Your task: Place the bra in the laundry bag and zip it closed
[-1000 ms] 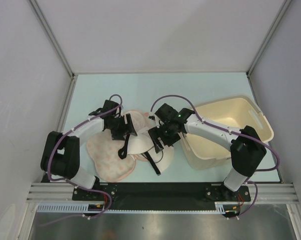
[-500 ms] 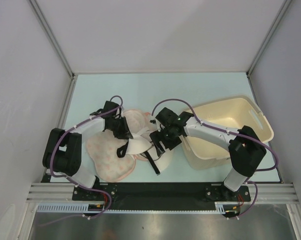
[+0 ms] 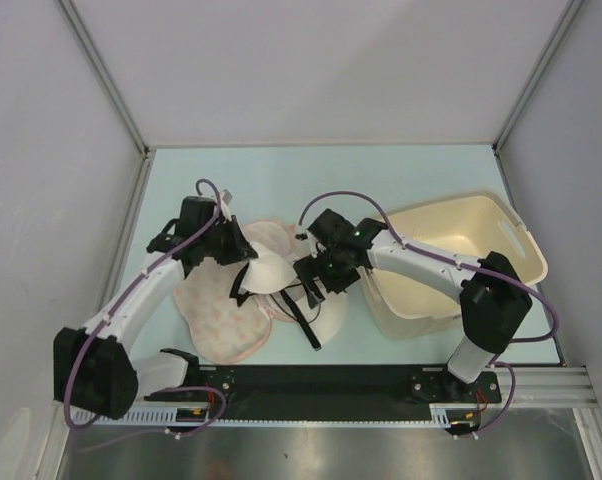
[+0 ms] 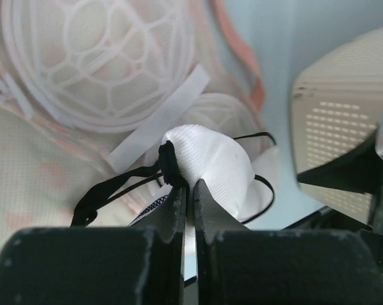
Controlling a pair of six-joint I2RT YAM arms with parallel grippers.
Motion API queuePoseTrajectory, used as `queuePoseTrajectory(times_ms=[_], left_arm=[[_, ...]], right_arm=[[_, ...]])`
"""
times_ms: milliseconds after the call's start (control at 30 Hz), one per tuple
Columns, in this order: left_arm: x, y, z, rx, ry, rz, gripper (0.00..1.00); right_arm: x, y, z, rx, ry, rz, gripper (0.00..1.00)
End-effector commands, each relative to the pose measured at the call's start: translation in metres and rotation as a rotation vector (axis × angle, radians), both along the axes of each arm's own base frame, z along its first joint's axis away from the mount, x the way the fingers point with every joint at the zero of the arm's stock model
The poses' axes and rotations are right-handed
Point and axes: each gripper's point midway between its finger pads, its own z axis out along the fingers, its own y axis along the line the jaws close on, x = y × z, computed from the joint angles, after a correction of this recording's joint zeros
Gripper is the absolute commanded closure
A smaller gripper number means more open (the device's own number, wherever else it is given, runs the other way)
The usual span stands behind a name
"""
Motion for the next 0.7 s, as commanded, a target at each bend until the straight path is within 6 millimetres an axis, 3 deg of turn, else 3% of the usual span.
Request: queuePoseTrajectory(times_ms=[0,100,133,367,667], left_arm=[[0.004,-0.017,0.061,-0.113,-0.238,-0.119,1.00],[-0.012,-0.034,0.091,-0.206,-0.357,-0.266,1.00],[-0.017,-0.037,0.097,-0.224,-0.390,-0.299,1.00],[-0.050,-0.049,0.133,-0.305,-0.554,-0.486,1.00],[-0.078,-0.057,0.171,-0.408,-0.672,-0.604,1.00]], right_arm=[[0.009,0.052,0.078,0.267,-0.076,0.134,0.12],[0.012,0.060,0.108,0.344,-0.122,0.195,0.06],[0.016,0.063,0.128,0.381,-0.155,0.203,0.05],[0.028,0.044,0.198,0.589,-0.143,0.199,0.00],[0.008,0.060,0.214,0.715,-0.043,0.227,0.04]])
